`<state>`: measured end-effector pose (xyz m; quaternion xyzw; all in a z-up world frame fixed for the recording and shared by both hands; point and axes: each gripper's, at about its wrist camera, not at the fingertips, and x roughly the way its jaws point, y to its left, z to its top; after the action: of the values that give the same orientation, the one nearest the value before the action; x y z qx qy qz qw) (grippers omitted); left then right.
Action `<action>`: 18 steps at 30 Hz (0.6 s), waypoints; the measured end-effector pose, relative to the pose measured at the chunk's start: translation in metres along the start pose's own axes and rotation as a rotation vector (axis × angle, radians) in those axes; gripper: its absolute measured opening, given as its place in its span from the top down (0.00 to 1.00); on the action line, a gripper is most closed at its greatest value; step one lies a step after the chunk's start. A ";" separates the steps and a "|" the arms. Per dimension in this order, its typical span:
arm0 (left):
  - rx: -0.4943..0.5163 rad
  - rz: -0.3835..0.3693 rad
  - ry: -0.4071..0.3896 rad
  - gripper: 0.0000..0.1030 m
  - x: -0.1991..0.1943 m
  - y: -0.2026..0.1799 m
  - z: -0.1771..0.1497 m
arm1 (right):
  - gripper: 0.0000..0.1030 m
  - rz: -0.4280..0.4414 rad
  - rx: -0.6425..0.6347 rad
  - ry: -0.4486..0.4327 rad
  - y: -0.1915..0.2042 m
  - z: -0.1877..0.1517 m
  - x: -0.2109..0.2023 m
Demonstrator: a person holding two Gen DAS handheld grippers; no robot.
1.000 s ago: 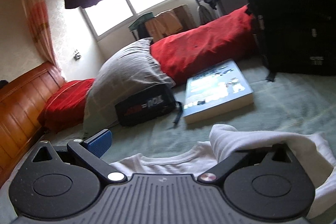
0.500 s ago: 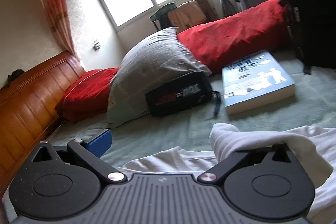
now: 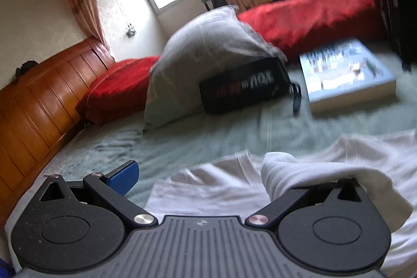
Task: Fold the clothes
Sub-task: 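Lift the sleeve with the right gripper and carry it across the body, then lay the sleeve on the folded sleeve and open the right gripper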
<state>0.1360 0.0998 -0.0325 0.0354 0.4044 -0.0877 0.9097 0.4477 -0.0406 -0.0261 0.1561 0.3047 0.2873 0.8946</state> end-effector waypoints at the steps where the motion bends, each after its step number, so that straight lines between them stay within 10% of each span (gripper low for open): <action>1: -0.001 -0.001 0.001 0.01 0.000 0.000 0.000 | 0.00 0.007 0.009 0.021 -0.002 -0.003 0.004; 9: -0.009 0.002 0.006 0.01 0.000 0.001 -0.003 | 0.00 0.032 0.058 0.093 -0.021 -0.027 0.012; 18: -0.007 -0.030 -0.001 0.01 0.001 0.001 -0.005 | 0.00 0.162 0.491 -0.005 -0.091 -0.038 -0.022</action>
<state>0.1338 0.1008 -0.0366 0.0259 0.4046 -0.0998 0.9087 0.4477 -0.1219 -0.0862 0.3930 0.3496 0.2753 0.8047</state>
